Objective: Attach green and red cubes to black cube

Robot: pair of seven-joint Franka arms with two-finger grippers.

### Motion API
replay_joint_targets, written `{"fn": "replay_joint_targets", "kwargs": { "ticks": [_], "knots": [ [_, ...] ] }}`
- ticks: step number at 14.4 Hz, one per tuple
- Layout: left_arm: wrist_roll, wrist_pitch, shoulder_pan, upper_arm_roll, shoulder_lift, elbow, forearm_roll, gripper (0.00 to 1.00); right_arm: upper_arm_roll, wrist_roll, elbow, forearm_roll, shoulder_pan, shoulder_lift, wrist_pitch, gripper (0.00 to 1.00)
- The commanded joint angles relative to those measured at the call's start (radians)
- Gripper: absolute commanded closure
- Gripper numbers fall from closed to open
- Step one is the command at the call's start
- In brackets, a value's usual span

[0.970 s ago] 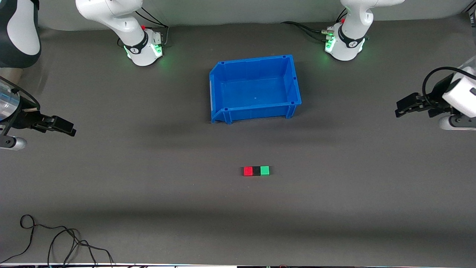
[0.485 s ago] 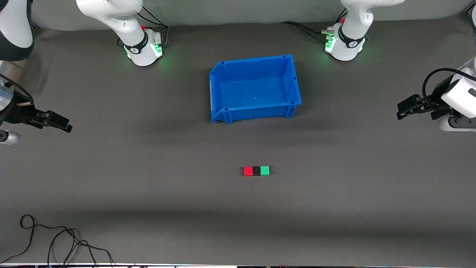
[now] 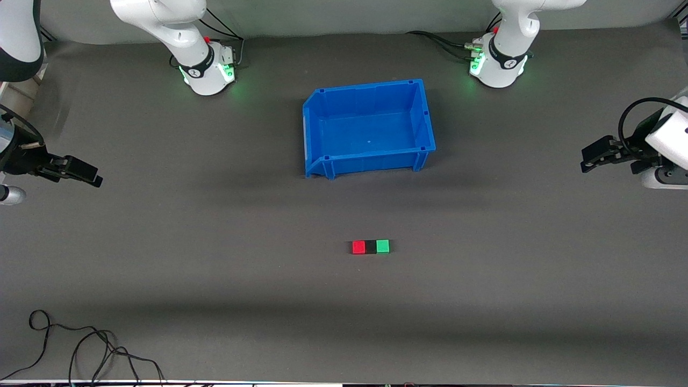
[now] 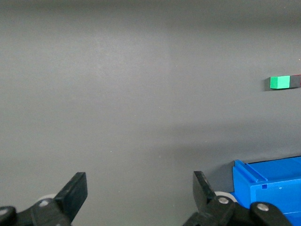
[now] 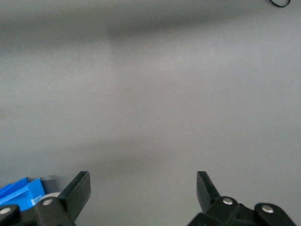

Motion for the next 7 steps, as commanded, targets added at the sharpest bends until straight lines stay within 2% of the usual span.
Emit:
{"fn": "replay_joint_targets", "kwargs": {
  "ticks": [1, 7],
  "knots": [
    [0.016, -0.017, -0.021, 0.016, -0.019, -0.003, 0.014, 0.00, 0.008, -0.021, 0.020, -0.019, -0.007, 0.009, -0.014, 0.00],
    [0.016, -0.037, -0.022, 0.015, -0.018, -0.005, 0.040, 0.00, 0.008, -0.008, 0.019, -0.007, -0.002, 0.007, -0.057, 0.00]
  ]
}}
